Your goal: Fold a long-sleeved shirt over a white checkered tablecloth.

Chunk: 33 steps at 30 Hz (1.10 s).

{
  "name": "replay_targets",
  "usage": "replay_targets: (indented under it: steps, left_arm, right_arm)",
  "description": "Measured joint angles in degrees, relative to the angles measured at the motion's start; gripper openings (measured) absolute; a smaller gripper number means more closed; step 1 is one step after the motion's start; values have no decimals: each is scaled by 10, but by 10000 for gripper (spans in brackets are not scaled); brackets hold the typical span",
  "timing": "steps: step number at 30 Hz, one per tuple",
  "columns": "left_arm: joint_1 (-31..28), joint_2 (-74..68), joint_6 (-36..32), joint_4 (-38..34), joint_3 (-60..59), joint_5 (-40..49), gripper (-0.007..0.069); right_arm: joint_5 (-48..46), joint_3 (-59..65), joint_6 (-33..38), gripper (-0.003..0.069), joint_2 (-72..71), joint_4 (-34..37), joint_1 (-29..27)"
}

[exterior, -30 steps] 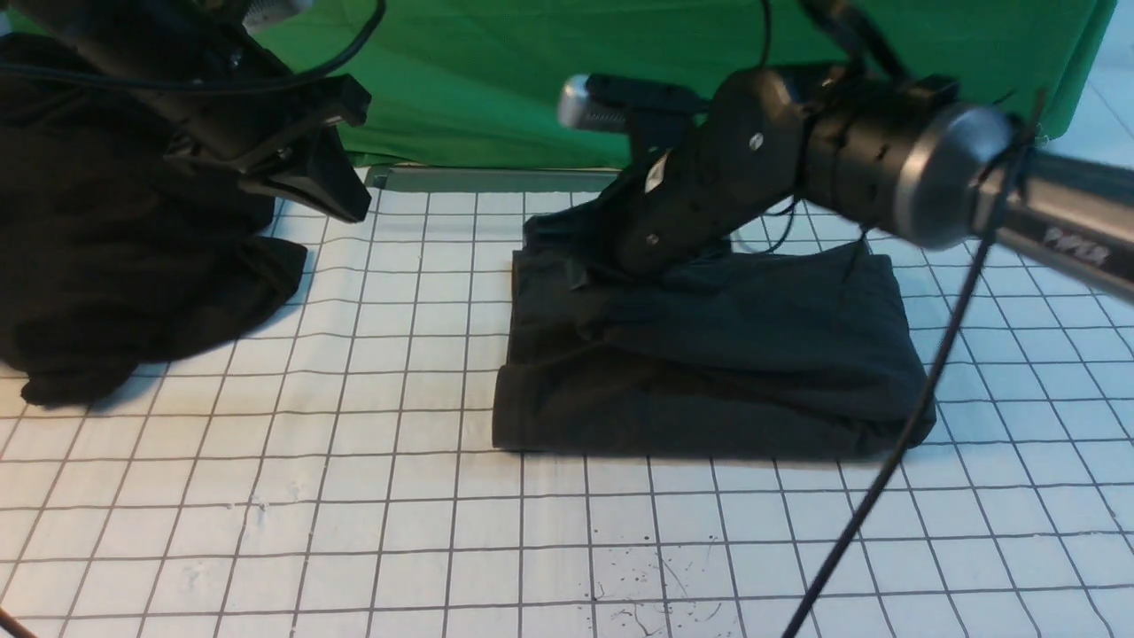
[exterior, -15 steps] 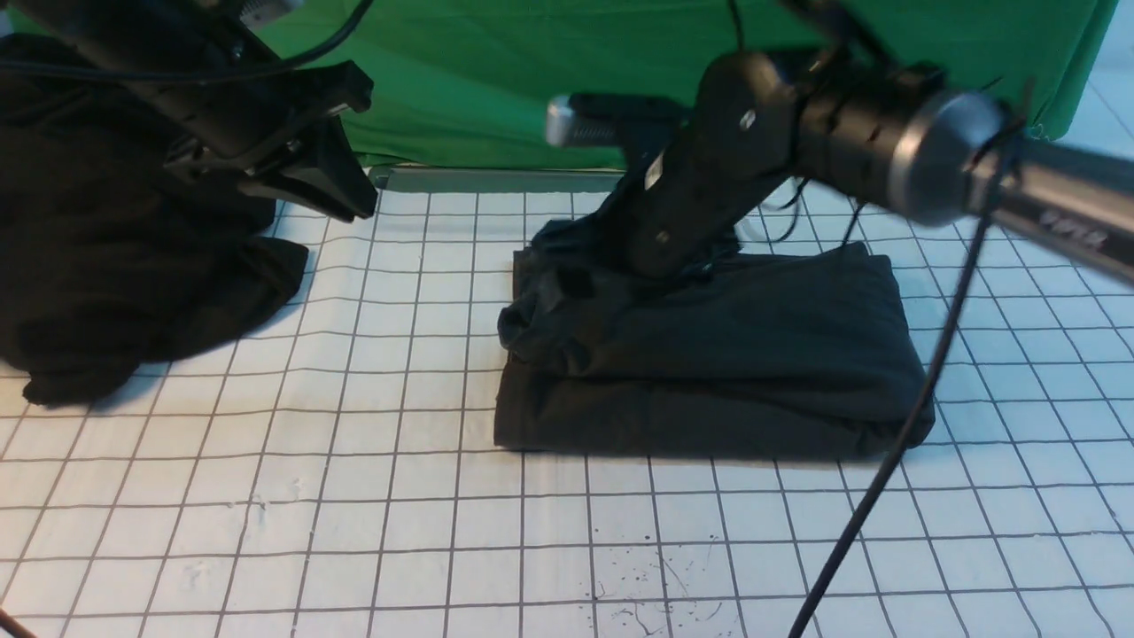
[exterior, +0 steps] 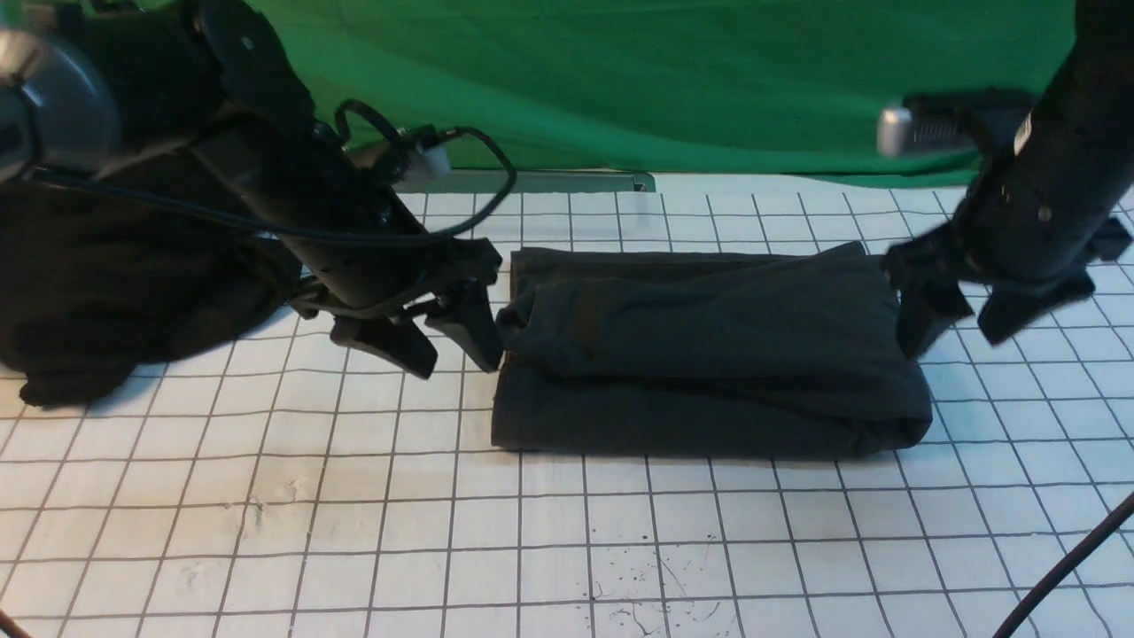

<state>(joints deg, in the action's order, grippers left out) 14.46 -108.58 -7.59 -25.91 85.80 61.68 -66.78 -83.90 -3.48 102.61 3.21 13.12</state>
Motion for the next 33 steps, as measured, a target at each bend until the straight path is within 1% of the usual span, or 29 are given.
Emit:
replay_targets:
  steps: [1, 2, 4, 6, 8, 11, 12, 13, 14, 15, 16, 17, 18, 19, 20, 21, 24, 26, 29, 32, 33]
  left_arm:
    - [1, -1, 0, 0, -1, -1, 464]
    - [14, -14, 0, 0, -1, -16, 468]
    - [27, -31, 0, 0, -1, -39, 468]
    - [33, -40, 0, -1, -1, -47, 464]
    - [41, -60, 0, -2, -1, -59, 443]
    - [44, -89, 0, -18, -1, -71, 366]
    - [44, -95, 0, -20, -1, -75, 330]
    - [44, -98, 0, -21, -1, -77, 314]
    - [44, -101, 0, -23, -2, -80, 268]
    - [44, -102, 0, -26, -2, -83, 237]
    - [44, -103, 0, -27, -2, -85, 160]
    - [44, -103, -3, -31, -3, -85, 85]
    - [44, -102, -6, -33, -3, -84, 52]
    - [44, -102, -6, -33, -3, -83, 48]
    - [44, -99, -11, -36, -3, -74, 32]
    - [44, -96, -13, -36, -3, -69, 30]
    - [44, -75, -16, -22, -3, -34, 30]
    - [47, -45, 3, 0, -3, 14, 30]
    - [58, -18, 17, 15, -11, 50, 30]
    - [73, 1, 18, 18, -35, 57, 30]
    - [87, 15, 19, 21, -62, 57, 30]
  right_arm:
    - [3, 0, 0, 500, 0, 0, -1]
    - [38, 38, 1, 500, 12, 0, -2]
    - [66, 59, 2, 500, 28, 1, -2]
    - [78, 63, 2, 500, 36, 1, -2]
    - [91, 65, 4, 500, 53, 2, -2]
    - [117, 65, 17, 493, 76, 2, -2]
    - [128, 65, 19, 469, 83, 2, -2]
    - [128, 65, 20, 463, 84, 2, -2]
    - [132, 65, 21, 436, 88, 2, -2]
    - [134, 65, 23, 386, 89, 2, -2]
    - [136, 65, 26, 307, 90, 3, -2]
    - [137, 65, 29, 195, 90, 4, -2]
    - [136, 65, 30, 134, 90, 5, -2]
    - [135, 65, 30, 122, 90, 6, -2]
    - [128, 65, 35, 55, 90, 6, -2]
    - [118, 65, 35, 41, 90, 6, -2]
    - [82, 65, 45, 30, 79, 7, -2]
    - [38, 65, 45, 29, 53, 16, -2]
    - [-2, 66, 45, 29, 19, 21, 0]
    - [-12, 82, 40, 29, -13, 20, 4]
    - [-13, 96, 35, 29, -33, 18, 8]
